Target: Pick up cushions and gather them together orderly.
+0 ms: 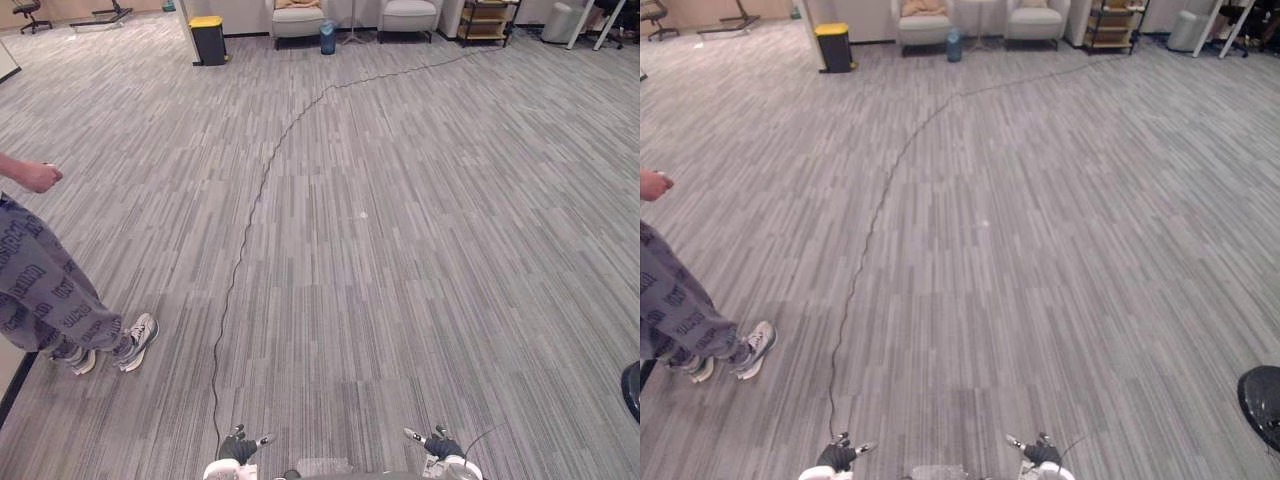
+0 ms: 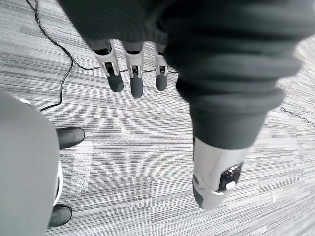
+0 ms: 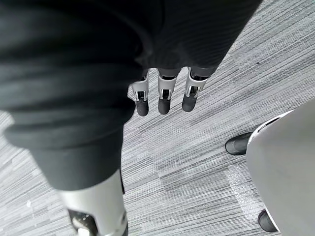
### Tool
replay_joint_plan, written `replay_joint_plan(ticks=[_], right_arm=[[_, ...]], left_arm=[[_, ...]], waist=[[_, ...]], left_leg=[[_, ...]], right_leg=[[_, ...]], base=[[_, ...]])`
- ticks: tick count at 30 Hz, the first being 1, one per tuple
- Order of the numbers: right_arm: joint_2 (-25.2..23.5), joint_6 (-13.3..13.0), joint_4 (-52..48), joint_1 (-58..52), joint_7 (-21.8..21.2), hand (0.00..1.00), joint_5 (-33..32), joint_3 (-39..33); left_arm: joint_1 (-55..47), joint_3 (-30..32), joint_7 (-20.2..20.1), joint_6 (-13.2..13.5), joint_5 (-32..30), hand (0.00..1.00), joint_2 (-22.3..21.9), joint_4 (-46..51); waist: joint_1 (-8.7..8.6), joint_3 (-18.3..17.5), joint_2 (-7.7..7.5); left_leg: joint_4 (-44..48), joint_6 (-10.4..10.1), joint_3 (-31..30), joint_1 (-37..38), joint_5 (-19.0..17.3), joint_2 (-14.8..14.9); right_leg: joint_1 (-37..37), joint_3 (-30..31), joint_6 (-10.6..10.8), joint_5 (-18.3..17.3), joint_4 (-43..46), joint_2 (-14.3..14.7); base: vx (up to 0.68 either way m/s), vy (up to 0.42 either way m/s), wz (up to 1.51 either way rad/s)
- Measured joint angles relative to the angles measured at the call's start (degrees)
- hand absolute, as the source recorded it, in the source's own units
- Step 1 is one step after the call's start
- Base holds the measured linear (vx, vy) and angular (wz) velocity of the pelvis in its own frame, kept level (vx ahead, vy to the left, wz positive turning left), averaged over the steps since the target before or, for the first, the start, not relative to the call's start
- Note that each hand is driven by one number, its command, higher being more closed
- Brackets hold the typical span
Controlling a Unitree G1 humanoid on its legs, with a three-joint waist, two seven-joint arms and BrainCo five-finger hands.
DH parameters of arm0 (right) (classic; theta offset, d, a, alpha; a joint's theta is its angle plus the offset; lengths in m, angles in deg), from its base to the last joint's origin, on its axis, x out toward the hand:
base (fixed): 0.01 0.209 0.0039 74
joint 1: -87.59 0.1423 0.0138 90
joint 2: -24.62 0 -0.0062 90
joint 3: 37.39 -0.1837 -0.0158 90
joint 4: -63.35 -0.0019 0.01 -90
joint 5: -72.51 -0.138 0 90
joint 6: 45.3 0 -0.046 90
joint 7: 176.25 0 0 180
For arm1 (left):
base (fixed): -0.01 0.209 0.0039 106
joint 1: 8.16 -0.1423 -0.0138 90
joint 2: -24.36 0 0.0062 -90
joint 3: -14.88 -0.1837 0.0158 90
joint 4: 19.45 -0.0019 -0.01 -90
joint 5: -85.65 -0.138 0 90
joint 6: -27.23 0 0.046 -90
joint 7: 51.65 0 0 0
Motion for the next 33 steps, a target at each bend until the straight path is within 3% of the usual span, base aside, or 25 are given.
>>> replay_joint_plan(ticks=[11, 15, 18, 20, 23, 25, 27, 28, 29, 31, 33], right_arm=[[0.06, -0.05, -0.08, 0.04, 0.34, 0.00, -0.03, -0.02], [0.08, -0.06, -0.77, 0.34, 0.31, 0.00, -0.06, -0.57], [-0.27, -0.12, -2.42, -0.36, 0.02, 0.00, -0.05, -0.58], [-0.54, -0.05, -4.53, -1.52, -0.05, 0.00, -0.12, -0.70], [-0.77, -0.07, -6.10, -2.66, 0.21, 0.00, -0.55, -1.42], [-0.96, -0.06, -6.08, -2.49, 0.27, 0.00, -0.56, -1.68], [-1.02, -0.07, -5.95, -2.12, 0.32, 0.00, -0.56, -1.67], [-1.01, -0.05, -5.62, -1.73, 0.46, 0.00, -0.55, -1.58], [-0.78, -0.06, -5.59, -1.54, 0.45, 0.00, -0.53, -1.39], [-0.55, -0.08, -4.23, -0.42, 0.36, 0.00, -0.36, -0.53], [-1.15, -0.09, -4.37, -0.80, 0.36, 0.00, 0.00, -0.66]], left_arm=[[0.66, -0.60, 0.02, -0.10, 0.02, 0.00, 0.47, -0.84], [1.11, -0.40, 0.01, -0.31, 0.49, 0.00, 0.63, -0.53], [0.87, 1.95, -0.14, -0.84, 1.35, 0.00, 0.95, 1.49], [0.33, 4.83, -0.24, -0.98, 2.14, 0.00, 0.23, 3.74], [0.43, 6.14, -0.34, -0.79, 3.44, 0.00, -0.22, 5.53], [0.37, 6.15, -0.84, -0.76, 3.83, 0.00, -0.25, 5.96], [0.41, 6.04, -1.11, -0.72, 4.06, 0.00, -0.25, 6.40], [0.45, 5.57, -1.10, -0.47, 4.53, 0.00, -0.24, 6.93], [0.43, 5.12, -1.02, -0.12, 4.54, 0.00, -0.26, 6.95], [1.02, 3.94, -1.06, 0.25, 4.54, 0.00, 0.31, 6.93], [0.89, 3.93, -1.13, 0.26, 4.54, 0.00, 0.79, 6.90]], waist=[[-0.02, 0.17, -0.32], [-0.01, 1.18, -0.39], [0.15, 1.99, -1.78], [0.42, 2.47, -1.64], [1.96, 3.55, -1.36], [2.38, 3.57, -1.40], [2.53, 3.57, -1.45], [2.93, 3.56, -1.54], [3.18, 3.53, -1.51], [2.71, 3.33, -2.00], [2.85, 2.88, -2.81]], left_leg=[[0.01, 0.35, -0.09, -1.06, -0.27, -0.45], [0.47, -0.25, 0.28, -2.18, -1.29, -0.12], [12.85, -0.15, 0.27, -7.76, -7.15, 1.19], [30.08, 0.12, 0.77, -15.14, -12.48, 4.43], [40.49, -0.20, 3.50, -20.27, -15.44, 8.25], [37.04, 0.10, 3.54, -21.67, -15.14, 7.85], [29.29, 0.27, 2.37, -23.93, -12.25, 5.92], [23.23, -0.60, 0.93, -25.40, -5.25, 4.07], [21.17, -1.00, 0.45, -25.55, -1.53, 3.10], [23.96, 2.76, 1.52, -26.49, -4.15, 1.63], [26.58, 4.01, 1.81, -26.20, -7.03, 1.24]], right_leg=[[-1.07, 0.09, 0.08, -0.20, 0.24, -0.37], [-4.78, 0.91, -0.50, -3.41, 6.14, -0.41], [-6.95, 0.56, -0.87, -7.51, 11.77, -1.63], [-7.35, -0.99, -1.28, -10.06, 15.03, -1.67], [-3.82, -2.49, -1.68, -11.56, 14.31, -1.96], [-2.25, -2.46, -0.91, -12.73, 14.01, -3.47], [-1.74, -1.85, -0.40, -13.83, 13.13, -5.48], [-1.54, -0.28, 0.20, -14.05, 11.59, -6.87], [-1.22, 0.54, 0.39, -13.99, 10.13, -7.49], [-0.88, 4.13, 1.46, -10.02, 7.52, -8.88], [-0.94, 7.62, 2.40, -7.83, 9.46, -9.78]], base=[[0.00, 0.000, 0.00], [0.02, -0.036, -0.05], [0.04, -0.063, 0.09], [0.10, -0.080, 0.26], [0.17, 0.029, 0.24], [0.22, 0.115, 0.02], [0.27, 0.196, -0.13], [0.31, 0.264, -0.27], [0.43, 0.303, -0.30], [0.37, 0.220, -0.15], [0.39, 0.276, -0.05]])
